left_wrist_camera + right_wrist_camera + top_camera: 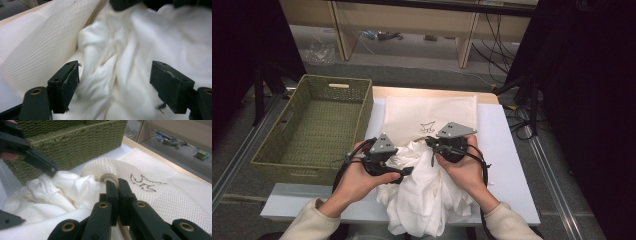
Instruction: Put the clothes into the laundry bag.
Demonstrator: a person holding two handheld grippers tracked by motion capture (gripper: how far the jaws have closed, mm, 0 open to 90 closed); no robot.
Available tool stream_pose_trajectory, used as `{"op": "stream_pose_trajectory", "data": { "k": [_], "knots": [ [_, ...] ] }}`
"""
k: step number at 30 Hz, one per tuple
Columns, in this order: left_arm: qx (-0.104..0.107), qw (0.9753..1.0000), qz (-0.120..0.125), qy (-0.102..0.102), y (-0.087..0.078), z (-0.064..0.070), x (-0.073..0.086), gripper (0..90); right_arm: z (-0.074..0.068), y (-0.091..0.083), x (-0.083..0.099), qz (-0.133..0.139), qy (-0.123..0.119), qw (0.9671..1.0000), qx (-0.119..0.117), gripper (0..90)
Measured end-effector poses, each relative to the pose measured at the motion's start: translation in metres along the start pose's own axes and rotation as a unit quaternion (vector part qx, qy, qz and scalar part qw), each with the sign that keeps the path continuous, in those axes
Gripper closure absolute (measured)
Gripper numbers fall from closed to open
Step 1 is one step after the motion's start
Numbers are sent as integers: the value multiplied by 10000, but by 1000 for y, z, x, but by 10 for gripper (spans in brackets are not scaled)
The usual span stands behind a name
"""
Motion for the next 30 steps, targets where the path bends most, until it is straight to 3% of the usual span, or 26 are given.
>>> {"op": "stream_pose_trajectory", "data": {
  "k": [4,6,8,9,12,14,16,20,23,26,28,30],
  "knots": [
    [-131,9984,-521,-170,18,-12,26,249,-2,1,0,-18,-25,10000,8,896],
    [211,9971,-675,-263,32,-6,33,321,-2,1,0,-21,-38,10000,5,896],
    [313,9959,-793,-317,41,-3,36,378,-2,2,1,-26,-56,10000,-15,896],
    [368,9951,-871,-288,42,-3,36,450,-2,2,2,-36,-42,10000,-14,896],
    [560,9954,-747,-204,48,2,33,630,-2,3,3,-53,-3,10000,8,896],
    [618,9955,-657,-276,47,4,29,763,-2,4,3,-39,-39,10000,3,896],
    [661,9956,-545,-370,43,6,25,779,-3,4,3,-63,-44,10000,-11,896],
    [713,9952,37,-669,28,11,1,805,-5,5,3,-24,-54,10000,-17,896],
    [730,9941,411,-691,18,17,-19,808,-7,3,0,79,-59,9999,-41,896],
    [583,9950,542,-605,24,17,-31,808,-12,-1,-4,144,-47,9998,-140,896],
    [534,9954,511,-606,31,15,-33,808,-14,-3,-6,188,-59,9997,-143,896],
    [325,9970,452,-534,44,8,-32,807,-18,-4,-6,176,-40,9996,-200,897]
  ]
}}
Point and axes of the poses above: each handheld gripper's, and its own axes: y roughly forward along the jaws, x roughly out of its underside, z roughly to its right, the point moved 8 cm from there along y, roughly forward along the jaws, and after that the axes turned 7 degrees about y, right-handed, at the moved point
